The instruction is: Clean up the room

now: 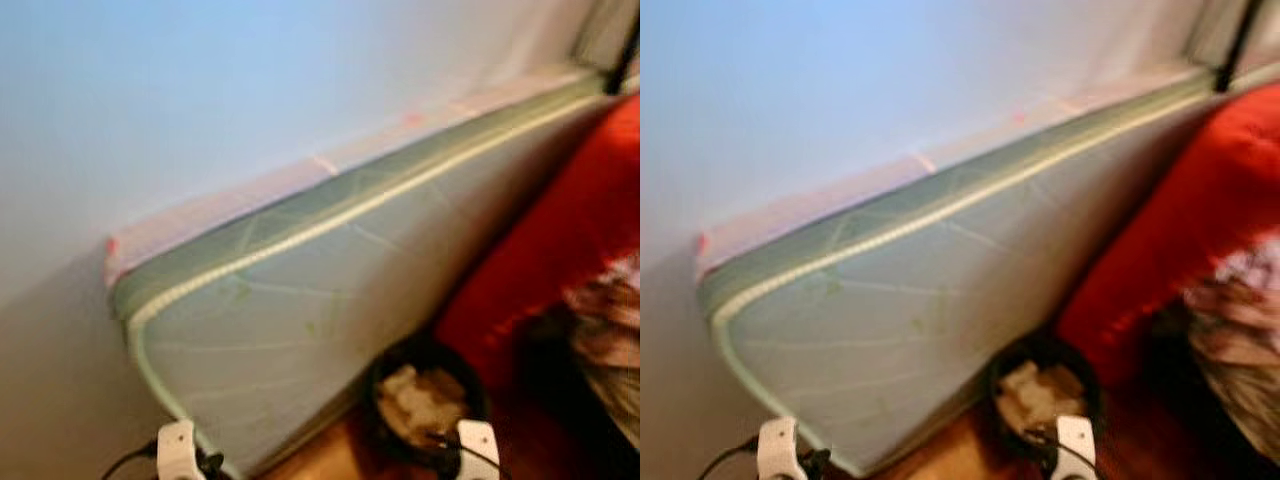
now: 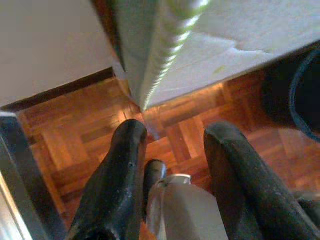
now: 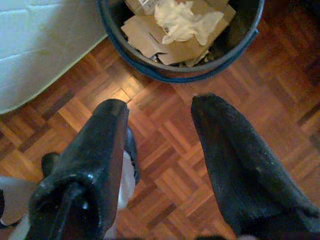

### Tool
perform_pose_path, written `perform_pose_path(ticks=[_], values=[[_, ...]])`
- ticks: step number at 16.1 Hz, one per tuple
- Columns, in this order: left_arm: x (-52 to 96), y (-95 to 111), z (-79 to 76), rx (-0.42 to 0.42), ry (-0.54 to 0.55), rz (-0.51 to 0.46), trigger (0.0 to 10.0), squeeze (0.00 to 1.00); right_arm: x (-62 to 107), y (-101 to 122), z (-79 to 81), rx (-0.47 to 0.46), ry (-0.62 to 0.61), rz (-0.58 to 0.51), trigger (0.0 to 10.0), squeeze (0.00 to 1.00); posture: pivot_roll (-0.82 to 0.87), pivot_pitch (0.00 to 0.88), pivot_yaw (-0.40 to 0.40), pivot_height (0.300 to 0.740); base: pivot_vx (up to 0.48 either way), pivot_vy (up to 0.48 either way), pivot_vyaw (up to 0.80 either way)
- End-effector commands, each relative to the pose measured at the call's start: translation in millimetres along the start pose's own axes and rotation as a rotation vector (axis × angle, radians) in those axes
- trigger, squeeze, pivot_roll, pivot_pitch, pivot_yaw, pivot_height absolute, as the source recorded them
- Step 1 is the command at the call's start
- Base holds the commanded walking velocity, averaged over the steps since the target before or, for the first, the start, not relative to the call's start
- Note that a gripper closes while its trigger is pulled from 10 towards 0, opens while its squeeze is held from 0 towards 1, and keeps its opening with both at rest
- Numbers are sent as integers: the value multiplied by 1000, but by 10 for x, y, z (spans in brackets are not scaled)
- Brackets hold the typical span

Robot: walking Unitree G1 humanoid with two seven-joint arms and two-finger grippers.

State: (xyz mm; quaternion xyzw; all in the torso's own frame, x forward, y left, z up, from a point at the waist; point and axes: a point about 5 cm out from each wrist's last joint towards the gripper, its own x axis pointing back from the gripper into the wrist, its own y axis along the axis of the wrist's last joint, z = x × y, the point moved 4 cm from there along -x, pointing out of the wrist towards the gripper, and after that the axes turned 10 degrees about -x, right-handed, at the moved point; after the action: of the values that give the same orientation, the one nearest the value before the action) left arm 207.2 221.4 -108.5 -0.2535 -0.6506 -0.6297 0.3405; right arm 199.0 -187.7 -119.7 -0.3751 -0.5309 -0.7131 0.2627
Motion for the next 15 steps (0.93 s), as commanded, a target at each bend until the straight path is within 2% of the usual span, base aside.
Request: perform_pose_path(ticks=[1, 10, 15], values=[[155, -381, 392, -117, 62, 117, 10000, 0, 12, 60, -211, -15, -43, 41, 10000, 0, 40, 0, 13, 740, 0, 0, -587], [161, -409, 369, -128, 59, 119, 10000, 0, 12, 75, -210, -31, -45, 24, 10000, 0, 41, 0, 11, 740, 0, 0, 0], [162, -399, 387, -128, 59, 115, 10000, 0, 12, 78, -216, -30, -46, 26, 10000, 0, 41, 0, 8, 740, 0, -259, 0]])
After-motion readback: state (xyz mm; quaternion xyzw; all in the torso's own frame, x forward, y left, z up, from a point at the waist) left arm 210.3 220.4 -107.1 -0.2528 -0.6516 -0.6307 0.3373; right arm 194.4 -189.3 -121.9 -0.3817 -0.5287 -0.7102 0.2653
